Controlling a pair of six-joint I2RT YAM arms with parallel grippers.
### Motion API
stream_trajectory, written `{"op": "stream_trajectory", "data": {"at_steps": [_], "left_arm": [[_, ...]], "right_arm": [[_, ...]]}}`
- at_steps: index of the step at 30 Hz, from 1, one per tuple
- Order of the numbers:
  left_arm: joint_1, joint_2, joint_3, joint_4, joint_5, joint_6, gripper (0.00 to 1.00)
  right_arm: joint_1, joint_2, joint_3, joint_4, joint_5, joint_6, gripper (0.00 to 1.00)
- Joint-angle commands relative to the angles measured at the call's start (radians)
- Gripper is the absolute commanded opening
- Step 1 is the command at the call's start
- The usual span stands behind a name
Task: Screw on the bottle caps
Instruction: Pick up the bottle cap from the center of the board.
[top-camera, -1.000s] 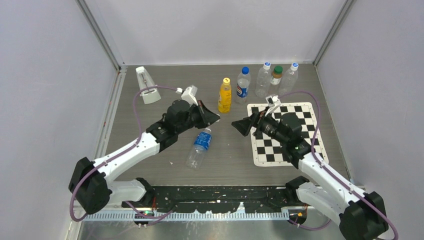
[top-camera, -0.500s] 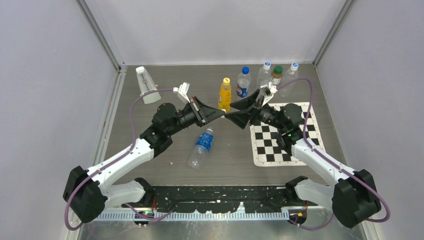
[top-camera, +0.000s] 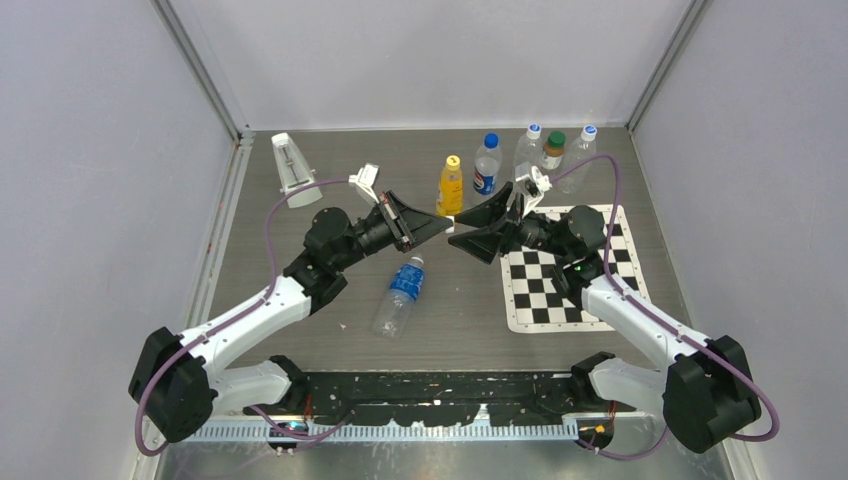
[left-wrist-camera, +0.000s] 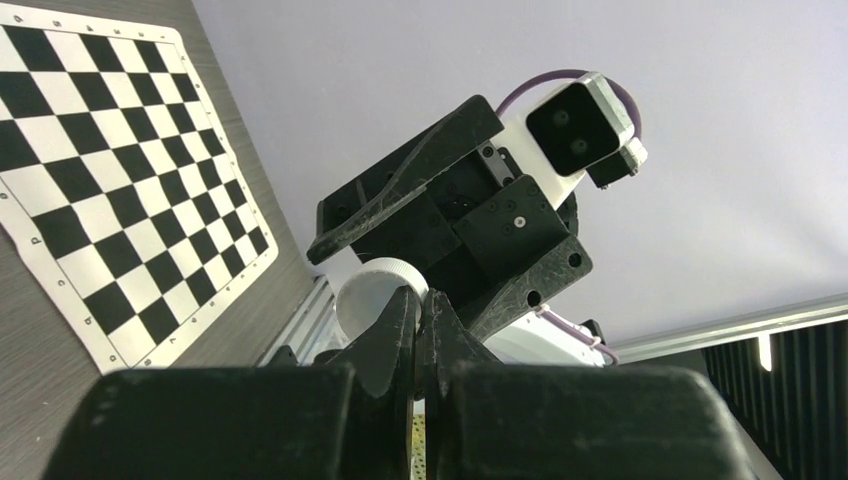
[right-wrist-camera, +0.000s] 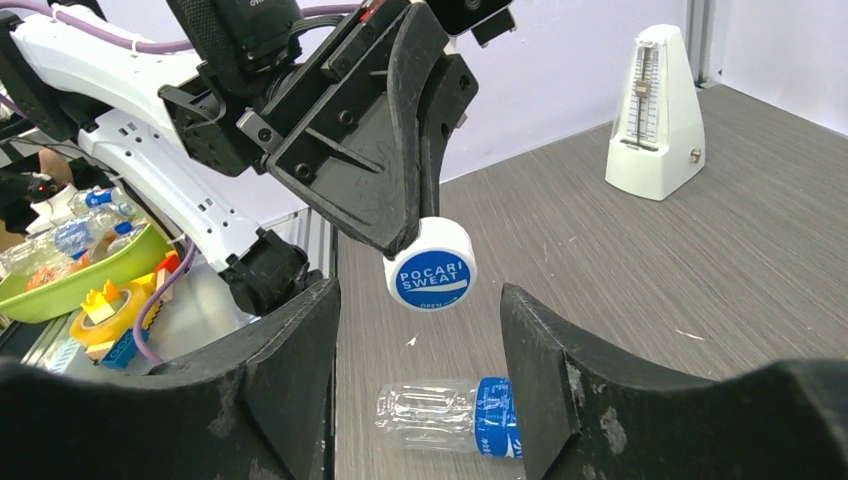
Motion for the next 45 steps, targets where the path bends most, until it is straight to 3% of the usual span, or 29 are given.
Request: {"op": "stream_trajectory", "data": {"at_steps": [1,11,17,21,26,27,31,35,40,45], "left_arm": [[0.005,0.0,-0.004,0.085,0.033,-0.025,0.0],[0.005,0.02,-0.011,0.122,0.07,-0.049,0.0],[0.005,0.015,-0.013,0.117,0.067,-0.047,0.0],[0.005,0.015,-0.012,0.117,0.068,-0.049,0.0],[0.006,0.012,-0.012,0.115,0.068,-0.045,0.0],[0.006,0.009,-0.015,0.112,0.063,-0.04,0.03],[0.02,-0.02,-0.02,0.037,0.048,0.016,0.39],[0.055,-0.104,0.016,-0.23,-0.019,0.2,0.67],[0.057,-0.173,0.123,-0.749,-0.33,0.534,0.76],[0.057,-0.085,0.211,-1.059,-0.543,0.775,0.85]], "right_arm": [[-0.006,-0.011,0.037,0.055,-0.039,-0.016,0.64],[-0.008,-0.014,0.038,0.072,-0.024,-0.01,0.62],[-0.01,-0.021,0.037,0.067,-0.014,-0.013,0.56],[-0.011,-0.017,0.037,0.066,-0.019,-0.012,0.45],[-0.012,-0.013,0.036,0.062,-0.019,-0.015,0.19],[-0.012,-0.013,0.036,0.054,-0.018,-0.017,0.15],[-0.012,-0.022,0.036,-0.024,0.017,-0.038,0.07],[-0.012,-0.04,0.043,-0.229,0.101,-0.099,0.04],[-0.009,-0.049,0.104,-0.602,0.194,-0.156,0.03],[0.009,0.011,0.231,-1.053,0.315,-0.236,0.04]]}}
